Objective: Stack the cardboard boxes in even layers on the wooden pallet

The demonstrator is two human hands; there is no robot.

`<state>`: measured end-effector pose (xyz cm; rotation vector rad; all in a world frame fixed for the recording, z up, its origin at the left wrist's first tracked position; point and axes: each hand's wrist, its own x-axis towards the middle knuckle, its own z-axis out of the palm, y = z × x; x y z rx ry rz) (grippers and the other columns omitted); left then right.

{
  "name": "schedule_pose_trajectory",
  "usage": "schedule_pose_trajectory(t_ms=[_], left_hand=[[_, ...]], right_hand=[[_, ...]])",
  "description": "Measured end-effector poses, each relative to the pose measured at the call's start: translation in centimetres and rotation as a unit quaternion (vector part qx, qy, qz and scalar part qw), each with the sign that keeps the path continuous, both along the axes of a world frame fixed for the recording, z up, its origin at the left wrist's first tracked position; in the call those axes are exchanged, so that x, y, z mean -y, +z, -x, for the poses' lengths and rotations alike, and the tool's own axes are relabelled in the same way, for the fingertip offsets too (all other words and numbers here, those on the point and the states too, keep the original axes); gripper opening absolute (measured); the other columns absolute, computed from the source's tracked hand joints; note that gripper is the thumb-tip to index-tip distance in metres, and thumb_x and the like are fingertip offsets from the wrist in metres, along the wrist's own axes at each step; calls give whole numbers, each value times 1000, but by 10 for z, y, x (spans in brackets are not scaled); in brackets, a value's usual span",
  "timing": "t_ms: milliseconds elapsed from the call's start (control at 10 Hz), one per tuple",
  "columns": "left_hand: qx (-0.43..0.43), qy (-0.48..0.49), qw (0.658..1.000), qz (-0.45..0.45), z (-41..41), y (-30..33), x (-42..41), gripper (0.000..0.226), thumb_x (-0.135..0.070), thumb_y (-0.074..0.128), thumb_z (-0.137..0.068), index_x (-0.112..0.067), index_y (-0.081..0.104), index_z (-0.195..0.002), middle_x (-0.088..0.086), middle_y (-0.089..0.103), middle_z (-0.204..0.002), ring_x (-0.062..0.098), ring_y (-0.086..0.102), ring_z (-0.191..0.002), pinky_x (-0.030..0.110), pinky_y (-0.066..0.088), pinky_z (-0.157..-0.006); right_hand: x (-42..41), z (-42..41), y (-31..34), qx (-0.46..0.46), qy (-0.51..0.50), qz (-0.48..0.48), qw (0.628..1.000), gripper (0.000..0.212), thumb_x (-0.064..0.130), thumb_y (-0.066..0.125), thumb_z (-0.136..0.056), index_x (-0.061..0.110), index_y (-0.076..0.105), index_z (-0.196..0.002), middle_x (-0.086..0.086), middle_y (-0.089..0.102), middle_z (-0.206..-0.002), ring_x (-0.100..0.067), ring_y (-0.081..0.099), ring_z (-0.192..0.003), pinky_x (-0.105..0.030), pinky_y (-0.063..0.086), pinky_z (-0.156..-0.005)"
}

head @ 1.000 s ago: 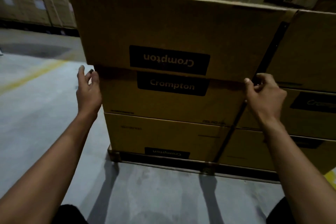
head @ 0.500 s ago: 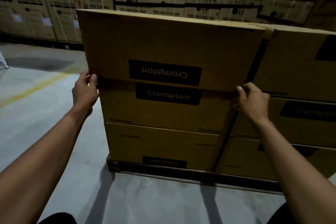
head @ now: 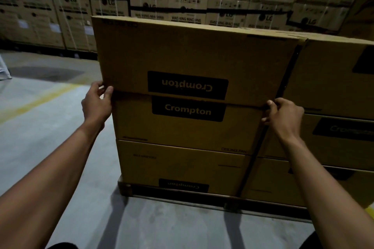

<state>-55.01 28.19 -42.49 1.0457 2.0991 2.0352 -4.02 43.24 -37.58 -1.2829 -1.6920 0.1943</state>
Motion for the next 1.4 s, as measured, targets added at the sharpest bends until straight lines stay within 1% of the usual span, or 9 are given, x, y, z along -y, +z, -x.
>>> schedule_pose_trajectory(t_ms=[200, 300, 400, 700, 1000, 1100, 1200, 1300, 1400], left_hand=[[-13, 17, 1000, 8, 8, -6, -2, 42, -59, 62, -95, -45, 53, -134, 1, 72, -122, 28, 69, -112, 58, 60, -91], [-16, 24, 999, 15, 13, -8, -4, 47, -69, 61, -88, -49, 54, -130, -3, 73, -115, 27, 70, -109, 58, 59, -91], [-29, 34, 999, 19, 10, -7, -4, 45, -65, 61, -91, -47, 54, -132, -3, 74, -115, 26, 71, -107, 58, 60, -89], [-63, 73, 995, 38, 6, -5, -2, 49, -69, 57, -90, -45, 52, -133, -4, 76, -110, 28, 73, -103, 59, 60, -88], [-87, 86, 991, 53, -2, 0, 3, 47, -65, 57, -94, -43, 52, -134, -3, 76, -110, 30, 72, -105, 58, 59, -89], [-86, 79, 991, 65, -9, 5, 8, 46, -58, 61, -96, -40, 51, -137, -1, 76, -114, 31, 70, -108, 57, 58, -92], [-88, 58, 991, 87, -28, 9, 17, 47, -46, 68, -97, -32, 52, -140, 2, 72, -127, 31, 68, -114, 53, 54, -100], [-71, 27, 993, 87, -42, 7, 23, 59, -40, 74, -95, -26, 46, -144, 6, 64, -140, 31, 66, -120, 55, 54, -103], [-112, 73, 988, 72, -72, 12, 24, 69, -30, 75, -95, -18, 39, -152, 14, 47, -151, 36, 53, -134, 49, 49, -107]], right_hand=[[1, 1, 0, 6, 0, -6, 1000, 30, 24, 57, -104, 8, 65, -127, 6, 64, -79, -6, 70, -60, -23, 61, -55], [1, 2, 0, 1, 1, -10, 1000, 32, 24, 56, -104, 6, 64, -130, 0, 68, -83, -8, 71, -61, -31, 64, -59], [1, 3, 0, -8, 0, -12, 1000, 31, 23, 57, -103, 5, 65, -128, -2, 69, -84, -11, 72, -62, -38, 65, -61], [0, 6, -3, -12, -7, -12, 1000, 26, 24, 56, -103, 8, 67, -121, -1, 68, -82, -11, 72, -66, -39, 65, -64], [4, 7, -2, -17, -14, -10, 1000, 29, 25, 56, -103, 8, 66, -125, -2, 70, -85, -11, 72, -67, -37, 65, -65], [4, 7, -3, -6, -21, -14, 1000, 30, 24, 57, -103, 7, 66, -127, 0, 69, -85, -9, 71, -67, -34, 64, -65], [7, 5, -5, 6, -34, -12, 999, 30, 21, 60, -101, 7, 66, -128, -1, 71, -89, -6, 70, -68, -27, 62, -63], [11, 0, -5, 28, -36, -34, 998, 28, 20, 64, -99, 7, 68, -124, -4, 73, -88, -5, 68, -66, -17, 55, -58], [16, -4, 3, 16, -40, -67, 997, 23, 20, 66, -98, 9, 71, -118, -5, 75, -91, -8, 70, -71, -16, 55, -60]])
